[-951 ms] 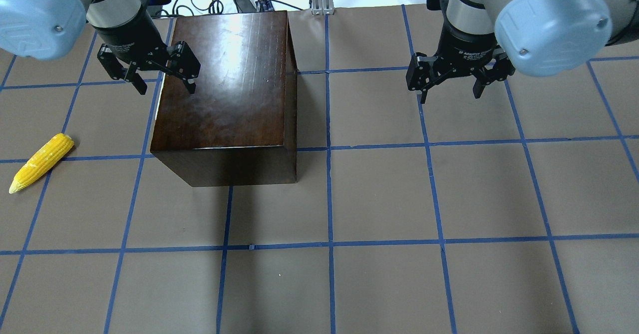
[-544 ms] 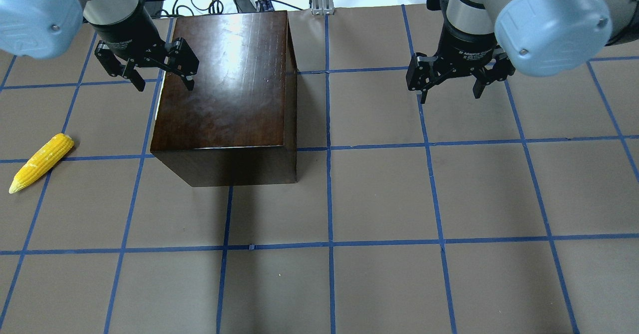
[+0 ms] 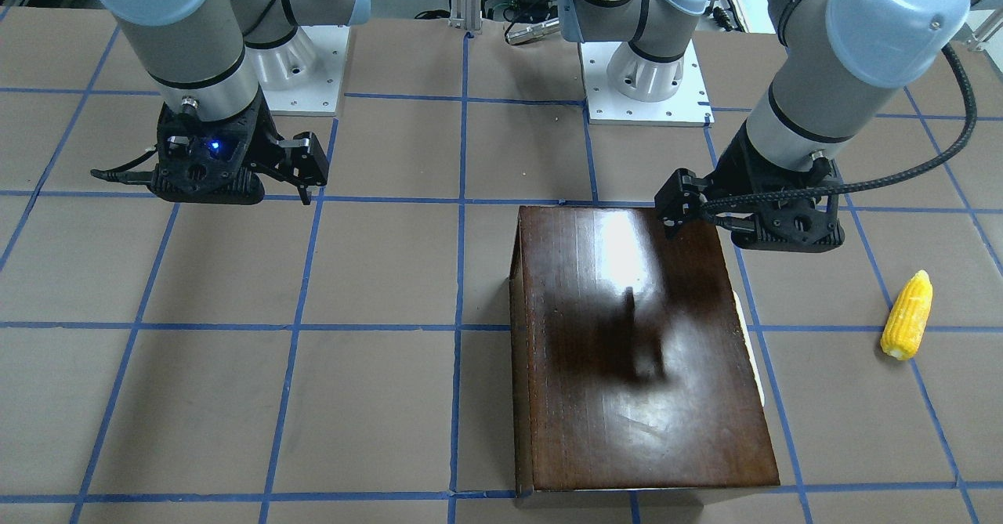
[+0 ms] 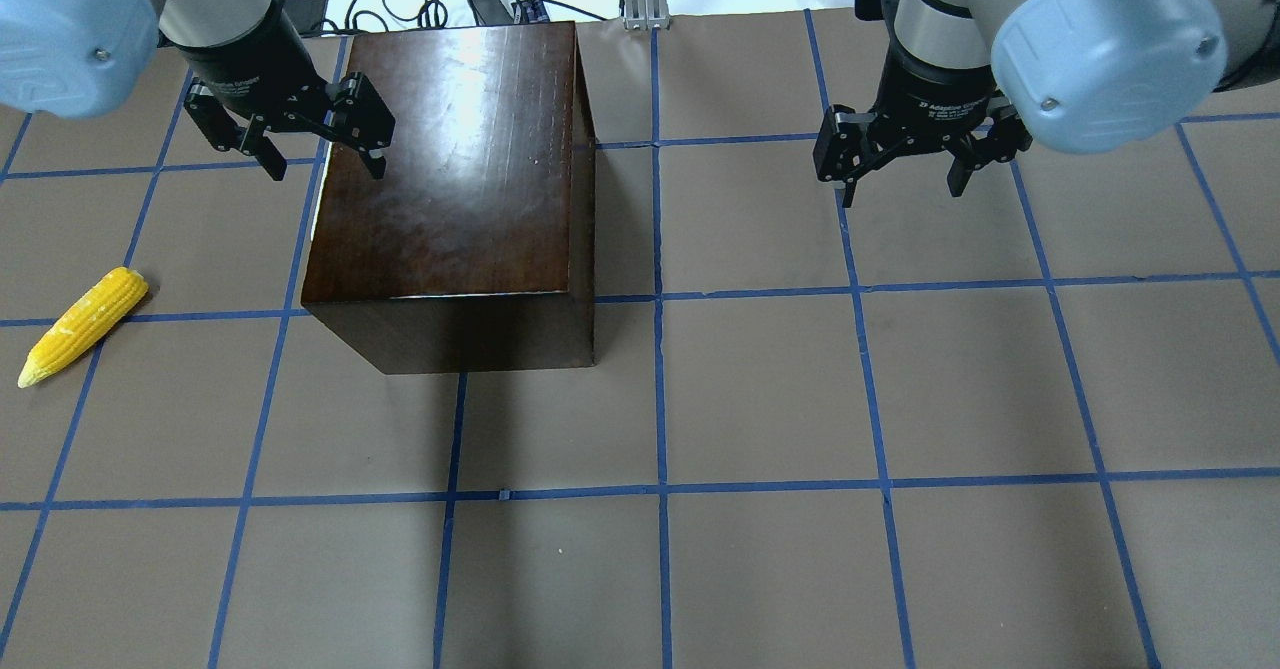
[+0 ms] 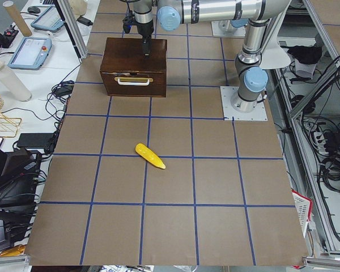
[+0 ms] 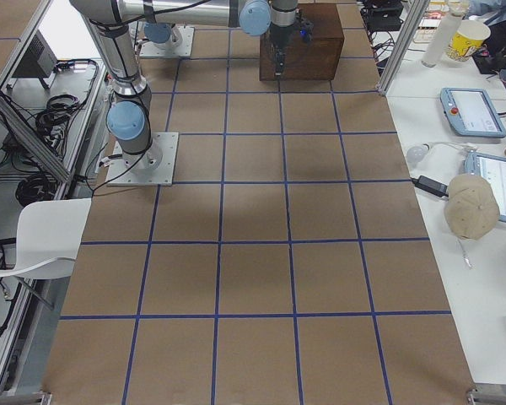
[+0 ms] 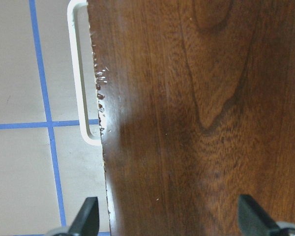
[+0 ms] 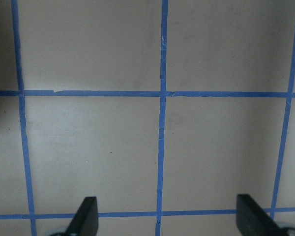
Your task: Open drawer and put corn inside
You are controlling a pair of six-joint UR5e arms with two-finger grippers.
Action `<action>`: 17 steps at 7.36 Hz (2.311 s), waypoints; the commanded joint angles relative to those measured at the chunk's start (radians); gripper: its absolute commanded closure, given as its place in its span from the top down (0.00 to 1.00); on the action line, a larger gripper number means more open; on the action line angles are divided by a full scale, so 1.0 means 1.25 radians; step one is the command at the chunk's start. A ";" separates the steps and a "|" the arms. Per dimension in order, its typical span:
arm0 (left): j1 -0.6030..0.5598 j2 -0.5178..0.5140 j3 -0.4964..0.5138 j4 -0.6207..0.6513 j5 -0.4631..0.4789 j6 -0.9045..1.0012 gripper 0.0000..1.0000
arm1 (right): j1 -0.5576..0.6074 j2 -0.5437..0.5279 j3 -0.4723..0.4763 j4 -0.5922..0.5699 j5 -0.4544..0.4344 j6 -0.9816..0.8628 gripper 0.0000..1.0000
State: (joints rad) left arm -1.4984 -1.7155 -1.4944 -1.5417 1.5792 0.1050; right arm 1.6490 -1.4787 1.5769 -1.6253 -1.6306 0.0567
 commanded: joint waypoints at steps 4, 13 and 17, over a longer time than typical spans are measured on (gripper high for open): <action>0.002 0.013 0.001 0.000 0.002 0.001 1.00 | 0.000 0.001 0.000 0.001 0.000 0.000 1.00; 0.055 -0.004 0.000 0.022 0.006 0.001 1.00 | 0.000 0.000 0.000 0.001 0.000 0.000 1.00; 0.138 -0.009 0.003 0.032 0.004 0.093 1.00 | 0.000 0.000 0.000 -0.001 0.000 0.000 1.00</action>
State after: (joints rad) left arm -1.3759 -1.7208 -1.4927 -1.5051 1.5853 0.1449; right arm 1.6490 -1.4784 1.5769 -1.6254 -1.6306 0.0567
